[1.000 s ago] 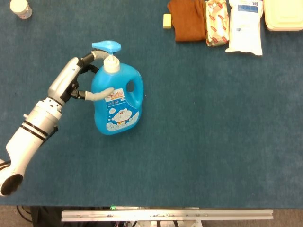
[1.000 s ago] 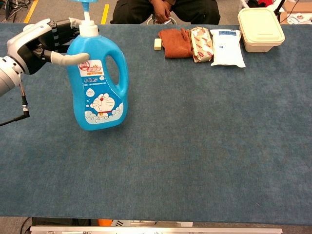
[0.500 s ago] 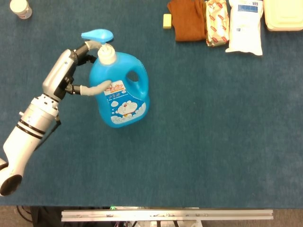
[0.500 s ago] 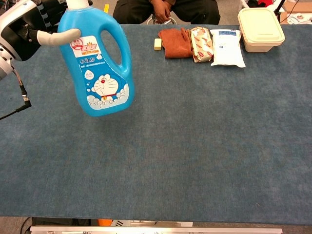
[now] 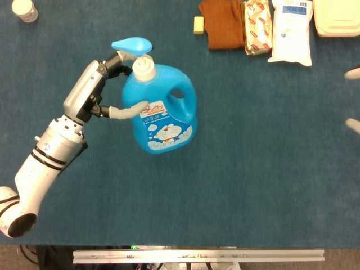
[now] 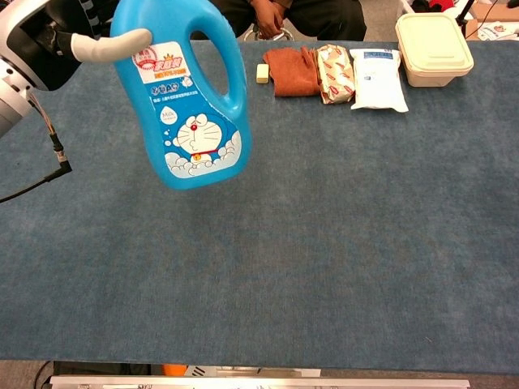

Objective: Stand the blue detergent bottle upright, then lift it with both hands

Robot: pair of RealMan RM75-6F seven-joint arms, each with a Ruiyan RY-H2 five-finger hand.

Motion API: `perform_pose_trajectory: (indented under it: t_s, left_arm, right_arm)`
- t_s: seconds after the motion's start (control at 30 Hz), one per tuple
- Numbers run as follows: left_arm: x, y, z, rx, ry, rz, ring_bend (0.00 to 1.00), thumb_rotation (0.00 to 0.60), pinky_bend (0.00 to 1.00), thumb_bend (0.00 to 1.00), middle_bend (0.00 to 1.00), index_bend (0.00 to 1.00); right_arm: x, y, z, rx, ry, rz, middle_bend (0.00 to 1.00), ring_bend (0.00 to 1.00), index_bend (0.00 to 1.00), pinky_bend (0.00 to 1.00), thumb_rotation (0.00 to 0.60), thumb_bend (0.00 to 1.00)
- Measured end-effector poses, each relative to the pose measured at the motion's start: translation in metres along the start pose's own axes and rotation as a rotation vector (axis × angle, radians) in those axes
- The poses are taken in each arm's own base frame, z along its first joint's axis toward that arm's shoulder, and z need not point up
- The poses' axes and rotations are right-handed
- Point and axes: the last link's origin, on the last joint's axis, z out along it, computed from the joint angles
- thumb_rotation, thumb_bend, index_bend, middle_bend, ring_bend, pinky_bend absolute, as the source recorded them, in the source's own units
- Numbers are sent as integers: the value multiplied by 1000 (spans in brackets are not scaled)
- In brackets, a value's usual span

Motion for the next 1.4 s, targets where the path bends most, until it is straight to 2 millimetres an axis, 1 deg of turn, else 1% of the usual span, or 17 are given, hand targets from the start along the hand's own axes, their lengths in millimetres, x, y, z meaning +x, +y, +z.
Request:
perform_pose_trajectory:
  t_s: [0.13,0.33,0.6,0.8,0.93,1.17,1.4]
  left_arm:
    - [-4,6,3,-15,8,-14,161,600,534,246,191,376]
    - [-7,11,8,-20,25,-24,161,600,534,246,191,376]
    - [-11,11,12,-16,55,-41,161,600,534,246,191,382]
    - [-17,11,17,-25,82,-59,161,600,534,246,192,386]
    - [-21,12,21,-30,97,-77,161,600,534,246,192,386]
    - [-27,12,22,-42,103,-77,160,600,532,246,192,387]
    - [-29,14,19,-57,104,-77,160,600,527,246,192,387]
  right_arm:
    - [-9,-18,21,23,-60,35,298,114,357,144,600,249]
    - [-16,-38,46,20,-115,74,298,114,358,145,600,249]
    - [-19,-59,71,-8,-138,118,298,114,376,144,600,247]
    - [-21,-76,90,-26,-141,186,298,114,376,144,600,247]
    - [-25,-90,104,-25,-155,231,298,114,376,144,600,247]
    - [-40,-113,122,0,-189,261,298,114,376,144,600,247]
    - [-59,-124,131,6,-205,282,298,114,376,144,600,248]
